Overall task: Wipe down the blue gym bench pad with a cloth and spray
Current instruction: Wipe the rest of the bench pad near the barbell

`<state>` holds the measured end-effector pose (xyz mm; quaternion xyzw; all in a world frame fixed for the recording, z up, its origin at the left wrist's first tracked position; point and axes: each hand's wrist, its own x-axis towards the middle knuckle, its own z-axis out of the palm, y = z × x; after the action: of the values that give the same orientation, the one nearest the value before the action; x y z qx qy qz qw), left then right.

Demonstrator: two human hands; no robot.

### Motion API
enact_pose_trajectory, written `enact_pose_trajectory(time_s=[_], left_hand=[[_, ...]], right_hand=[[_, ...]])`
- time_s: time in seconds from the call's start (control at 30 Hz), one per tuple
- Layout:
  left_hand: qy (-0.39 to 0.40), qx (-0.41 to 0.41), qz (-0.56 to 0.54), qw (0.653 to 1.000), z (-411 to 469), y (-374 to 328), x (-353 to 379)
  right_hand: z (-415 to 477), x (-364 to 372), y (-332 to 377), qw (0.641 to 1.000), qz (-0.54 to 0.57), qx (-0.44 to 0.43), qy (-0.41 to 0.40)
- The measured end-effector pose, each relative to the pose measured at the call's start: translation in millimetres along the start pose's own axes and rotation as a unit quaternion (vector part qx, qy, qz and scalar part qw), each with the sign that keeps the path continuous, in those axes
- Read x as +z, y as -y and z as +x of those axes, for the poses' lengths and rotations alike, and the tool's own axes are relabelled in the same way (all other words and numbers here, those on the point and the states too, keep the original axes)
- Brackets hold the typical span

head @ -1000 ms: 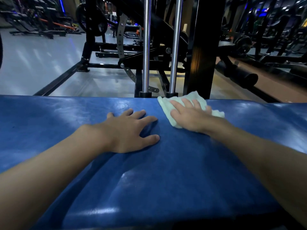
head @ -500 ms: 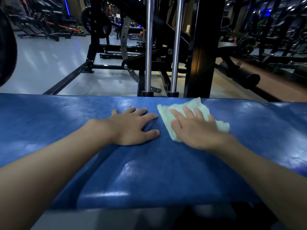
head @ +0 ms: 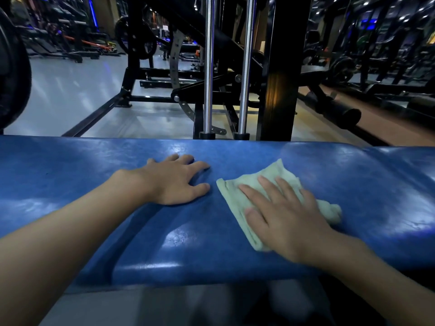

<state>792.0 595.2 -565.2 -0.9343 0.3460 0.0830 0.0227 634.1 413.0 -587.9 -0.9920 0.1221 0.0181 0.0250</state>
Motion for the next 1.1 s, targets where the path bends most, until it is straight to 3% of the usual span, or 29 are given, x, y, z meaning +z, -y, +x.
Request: enact_pose_trajectory(time_s=[0.3,0.47,0.63,0.83,0.97,1.03,1.1], left_hand=[[-0.016,0.013,0.026,0.999,3,4,8],[-0.021,0.012,0.018,1.000,-1,4,10],[-0.054,0.024,-0.017,0.998,-1,7,12],[-0.100,0.021,-0.061,0.993,-10,15,10],[-0.138,-0.016,-0.074,0.988,-25,10,7],[-0.180,-0.049,-0.112,0.976,-37,-3,2],[-0.251,-0.062,-0.166,0.952,-54,-27,-6]], right_hand=[[161,-9,3,0.998,0.020,0.036,0.042],[196,-14,7,0.999,0.025,0.034,0.033],[150,-6,14,0.999,0.030,0.029,0.026],[34,3,35,0.999,0.026,-0.010,-0.031],[-24,-1,53,0.999,0.037,-0.022,-0.001],[-36,-10,54,0.994,0.099,-0.042,0.001],[-40,-27,40,0.974,0.216,-0.037,-0.060]])
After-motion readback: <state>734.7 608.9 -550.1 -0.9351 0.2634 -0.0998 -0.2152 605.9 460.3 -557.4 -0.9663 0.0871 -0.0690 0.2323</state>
